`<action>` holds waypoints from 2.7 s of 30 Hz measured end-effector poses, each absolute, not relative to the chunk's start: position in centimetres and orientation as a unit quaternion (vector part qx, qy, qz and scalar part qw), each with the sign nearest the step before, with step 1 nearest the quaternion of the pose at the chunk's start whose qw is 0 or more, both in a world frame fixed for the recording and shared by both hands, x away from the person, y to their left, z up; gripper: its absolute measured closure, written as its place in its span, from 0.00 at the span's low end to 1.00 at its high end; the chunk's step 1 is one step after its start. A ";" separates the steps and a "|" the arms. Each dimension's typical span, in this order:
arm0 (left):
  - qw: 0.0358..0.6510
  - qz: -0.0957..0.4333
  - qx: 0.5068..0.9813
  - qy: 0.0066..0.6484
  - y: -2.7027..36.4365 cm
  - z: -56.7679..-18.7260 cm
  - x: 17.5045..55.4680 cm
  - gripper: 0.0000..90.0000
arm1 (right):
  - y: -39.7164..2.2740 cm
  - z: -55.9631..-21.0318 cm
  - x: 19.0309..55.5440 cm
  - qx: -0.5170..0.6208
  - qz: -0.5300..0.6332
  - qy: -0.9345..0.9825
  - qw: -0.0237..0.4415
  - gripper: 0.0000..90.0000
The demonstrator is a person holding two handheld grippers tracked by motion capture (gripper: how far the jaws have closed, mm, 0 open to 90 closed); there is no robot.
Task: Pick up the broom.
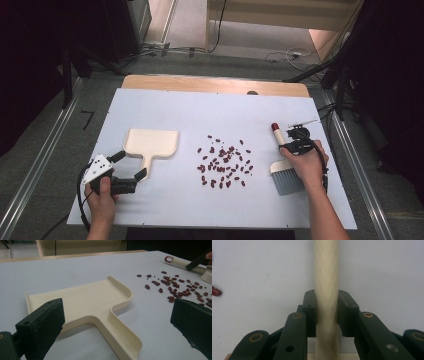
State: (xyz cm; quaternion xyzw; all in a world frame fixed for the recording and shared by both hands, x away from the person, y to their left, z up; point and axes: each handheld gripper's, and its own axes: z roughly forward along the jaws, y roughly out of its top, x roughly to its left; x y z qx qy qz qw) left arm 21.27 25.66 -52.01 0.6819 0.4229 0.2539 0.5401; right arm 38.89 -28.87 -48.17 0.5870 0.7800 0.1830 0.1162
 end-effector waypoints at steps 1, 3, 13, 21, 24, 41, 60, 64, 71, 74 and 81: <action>0.540 0.254 0.682 0.422 25.6 -52.0 21.3 0.00 | -29.0 -48.2 38.8 0.584 0.188 0.781 0.115 0.77; 0.541 0.255 0.681 0.423 25.6 -52.0 21.2 0.00 | -29.4 -47.9 38.4 0.586 0.206 0.775 0.117 0.77; 0.538 0.254 0.684 0.421 25.7 -52.0 21.3 0.00 | -31.7 -46.3 35.5 0.581 0.332 0.730 0.139 0.77; 0.541 0.256 0.683 0.419 25.7 -52.0 21.2 0.00 | -33.2 -46.0 33.4 0.557 0.425 0.693 0.171 0.77; 0.542 0.256 0.681 0.421 25.7 -52.0 21.2 0.00 | -33.5 -45.9 32.9 0.550 0.445 0.683 0.179 0.77; 0.539 0.274 0.670 0.430 25.5 -50.9 21.0 0.00 | -34.5 -43.8 29.9 0.510 0.555 0.622 0.212 0.77; 0.572 0.222 0.684 0.396 18.2 -45.6 22.3 0.02 | -30.4 -41.3 28.3 0.457 0.587 0.635 0.207 0.77; 0.576 0.209 0.690 0.385 16.1 -44.7 23.0 0.05 | -29.5 -41.5 28.3 0.450 0.591 0.640 0.199 0.77; 0.583 0.175 0.700 0.375 13.1 -43.9 24.1 0.12 | -27.8 -41.5 27.8 0.434 0.592 0.650 0.194 0.77; 0.578 0.165 0.709 0.369 12.1 -44.0 23.9 0.14 | -26.9 -41.6 27.7 0.426 0.592 0.657 0.192 0.77; 0.581 0.124 0.725 0.349 9.5 -44.5 23.3 0.20 | -24.6 -41.8 27.1 0.408 0.597 0.667 0.180 0.77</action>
